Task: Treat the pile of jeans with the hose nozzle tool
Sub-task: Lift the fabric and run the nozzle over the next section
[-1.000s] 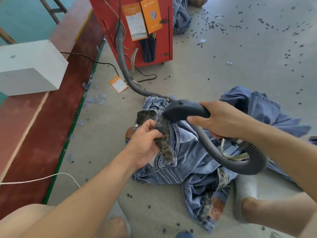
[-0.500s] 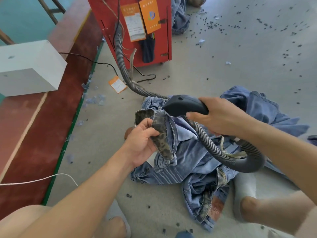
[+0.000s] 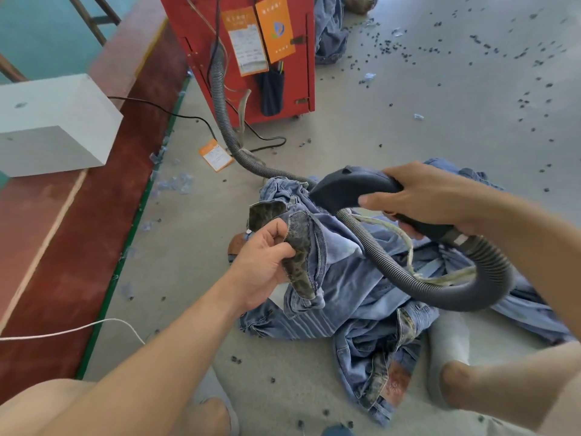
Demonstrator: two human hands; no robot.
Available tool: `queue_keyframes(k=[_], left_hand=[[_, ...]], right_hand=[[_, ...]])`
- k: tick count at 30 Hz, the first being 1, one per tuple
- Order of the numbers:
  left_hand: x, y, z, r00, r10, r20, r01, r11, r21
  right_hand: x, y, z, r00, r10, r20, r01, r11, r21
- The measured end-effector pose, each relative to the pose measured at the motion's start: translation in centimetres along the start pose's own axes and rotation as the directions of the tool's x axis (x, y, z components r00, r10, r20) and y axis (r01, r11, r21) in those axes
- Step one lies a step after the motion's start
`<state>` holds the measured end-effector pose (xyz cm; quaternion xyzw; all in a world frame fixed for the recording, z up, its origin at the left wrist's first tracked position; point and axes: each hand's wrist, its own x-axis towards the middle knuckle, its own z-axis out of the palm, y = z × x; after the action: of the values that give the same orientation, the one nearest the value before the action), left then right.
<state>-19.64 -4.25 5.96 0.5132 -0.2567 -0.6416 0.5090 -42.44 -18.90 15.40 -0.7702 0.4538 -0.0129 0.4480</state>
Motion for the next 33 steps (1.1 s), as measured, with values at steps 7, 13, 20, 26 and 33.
queue_keyframes(k=[7,13,20,26,33], left_hand=[[-0.2,0.0,-0.2,1.0,0.009,-0.012,-0.009,0.999,0.035],[0.0,1.1,-0.9,0.999,-0.039,-0.01,0.038,0.99,-0.132],[0.5,1.3,-1.6,0.996,-0.089,-0.016,0.077,0.931,-0.356],[0.4,2.1,-1.3,0.995,-0.096,-0.006,0.079,0.848,-0.524],[0.2,2.0,-0.6,0.988,-0.156,0.005,0.142,0.886,-0.441]], right_hand=[[0.8,-0.7,2.6,0.999,0.036,0.0,-0.035,0.993,-0.114],[0.4,-0.8,0.1,0.997,0.043,0.069,-0.039,0.997,-0.06],[0.9,-1.7,3.7,0.994,-0.067,-0.088,0.046,0.975,-0.217],[-0.5,-1.1,1.4,0.973,-0.058,0.223,0.087,0.989,-0.119],[0.4,-1.6,4.3,0.98,0.008,-0.197,-0.026,0.995,-0.092]])
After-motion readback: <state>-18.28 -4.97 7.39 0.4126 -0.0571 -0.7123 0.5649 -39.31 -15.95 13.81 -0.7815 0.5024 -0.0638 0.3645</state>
